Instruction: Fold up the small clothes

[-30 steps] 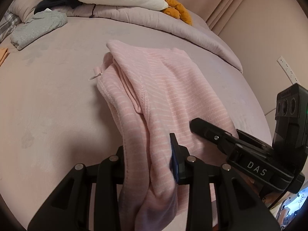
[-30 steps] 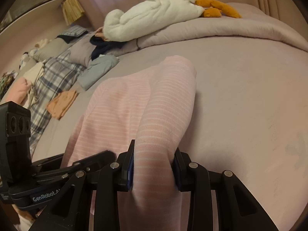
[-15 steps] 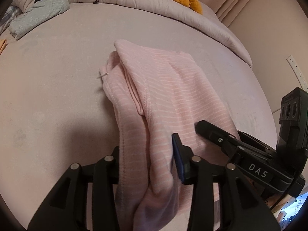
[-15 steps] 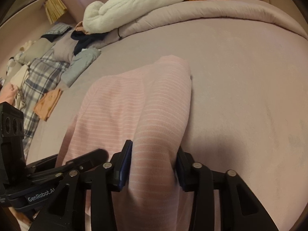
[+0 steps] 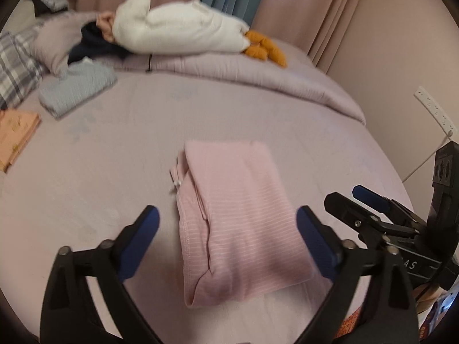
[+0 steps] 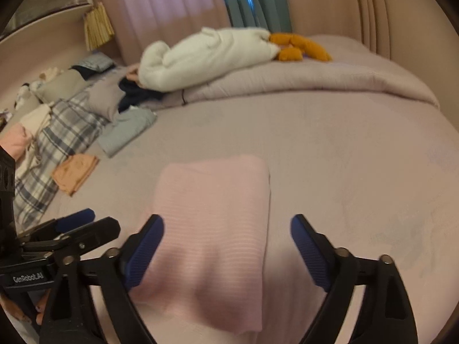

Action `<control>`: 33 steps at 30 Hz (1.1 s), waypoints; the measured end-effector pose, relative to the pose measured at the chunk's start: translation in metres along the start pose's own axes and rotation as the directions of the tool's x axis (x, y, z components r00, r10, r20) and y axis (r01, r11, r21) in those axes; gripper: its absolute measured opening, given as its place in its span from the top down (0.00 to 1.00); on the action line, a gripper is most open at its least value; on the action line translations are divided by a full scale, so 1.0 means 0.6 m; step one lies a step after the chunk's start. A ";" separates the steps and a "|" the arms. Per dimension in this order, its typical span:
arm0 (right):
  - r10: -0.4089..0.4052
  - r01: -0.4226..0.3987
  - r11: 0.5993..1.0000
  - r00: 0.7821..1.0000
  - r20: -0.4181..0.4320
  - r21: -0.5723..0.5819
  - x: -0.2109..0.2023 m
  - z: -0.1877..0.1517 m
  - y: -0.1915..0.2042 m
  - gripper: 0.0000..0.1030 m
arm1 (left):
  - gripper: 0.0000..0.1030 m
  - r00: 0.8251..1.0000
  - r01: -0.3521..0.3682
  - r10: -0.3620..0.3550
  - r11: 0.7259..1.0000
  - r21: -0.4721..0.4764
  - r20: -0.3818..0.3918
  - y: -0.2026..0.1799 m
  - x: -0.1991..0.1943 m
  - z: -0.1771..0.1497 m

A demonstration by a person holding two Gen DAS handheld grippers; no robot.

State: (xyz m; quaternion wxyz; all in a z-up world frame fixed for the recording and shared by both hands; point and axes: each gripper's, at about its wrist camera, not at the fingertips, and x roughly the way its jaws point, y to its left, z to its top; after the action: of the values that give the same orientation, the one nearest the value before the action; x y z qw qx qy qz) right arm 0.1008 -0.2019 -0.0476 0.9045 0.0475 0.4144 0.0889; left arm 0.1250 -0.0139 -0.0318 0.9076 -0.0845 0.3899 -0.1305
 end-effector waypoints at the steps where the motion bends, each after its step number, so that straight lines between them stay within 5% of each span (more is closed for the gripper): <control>1: -0.001 0.002 1.000 1.000 0.018 -0.012 -0.013 0.003 0.005 0.10 | 0.01 1.000 0.007 -0.008 1.000 0.011 0.016 -0.002 -0.011 -0.001; 10: -0.072 0.075 0.996 0.994 0.083 -0.037 -0.057 -0.011 0.022 0.05 | 0.00 0.999 -0.039 0.039 0.999 0.036 0.014 -0.016 -0.044 -0.038; 33: -0.138 0.139 0.990 0.989 0.055 -0.003 -0.058 -0.038 0.027 0.05 | 0.00 0.998 -0.062 0.062 0.998 0.002 0.000 -0.002 -0.063 -0.064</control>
State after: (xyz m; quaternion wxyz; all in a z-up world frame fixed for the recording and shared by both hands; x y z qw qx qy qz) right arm 0.0595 -0.1928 -0.0341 0.9196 0.0178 0.3915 0.0260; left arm 0.0719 -0.0055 -0.0321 0.9112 -0.0713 0.3924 -0.1029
